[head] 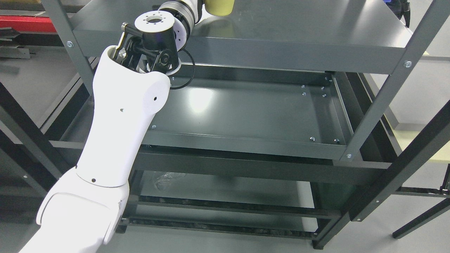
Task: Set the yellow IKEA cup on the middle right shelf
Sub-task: 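Extend the left arm to set the cup onto the upper shelf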
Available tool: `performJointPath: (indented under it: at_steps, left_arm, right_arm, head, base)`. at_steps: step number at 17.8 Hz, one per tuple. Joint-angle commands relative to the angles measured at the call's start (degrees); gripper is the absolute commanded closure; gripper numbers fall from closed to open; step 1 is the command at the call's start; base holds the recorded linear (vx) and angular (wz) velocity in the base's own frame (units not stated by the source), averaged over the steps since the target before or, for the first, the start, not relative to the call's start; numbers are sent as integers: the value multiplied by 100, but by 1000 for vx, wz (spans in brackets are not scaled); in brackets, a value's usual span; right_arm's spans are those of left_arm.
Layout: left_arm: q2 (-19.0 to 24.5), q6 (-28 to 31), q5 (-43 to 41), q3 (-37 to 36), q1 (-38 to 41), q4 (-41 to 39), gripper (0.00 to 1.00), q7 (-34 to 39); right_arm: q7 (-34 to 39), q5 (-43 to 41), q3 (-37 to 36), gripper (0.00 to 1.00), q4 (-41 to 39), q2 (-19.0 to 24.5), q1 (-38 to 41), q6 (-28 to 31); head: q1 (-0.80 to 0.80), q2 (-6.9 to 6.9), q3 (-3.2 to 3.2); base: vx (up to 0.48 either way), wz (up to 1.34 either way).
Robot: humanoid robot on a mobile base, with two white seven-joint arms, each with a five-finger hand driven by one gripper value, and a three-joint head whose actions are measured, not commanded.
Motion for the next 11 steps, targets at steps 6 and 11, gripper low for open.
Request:
performJointPath:
  at_steps: [6,11]
  left_arm:
    - [100,-25,10,-86,-13,150,1,-58]
    - [100,-87,18,-51,-13,-386,1,-58]
  right_arm:
    - [4,-141,97,1,1,-100,79,5]
    - [4,-141,97,1,1,-100,79,5]
  head:
    - [0,0,0]
    - [0,0,0]
  base:
    - [0,0]
    - [0,0]
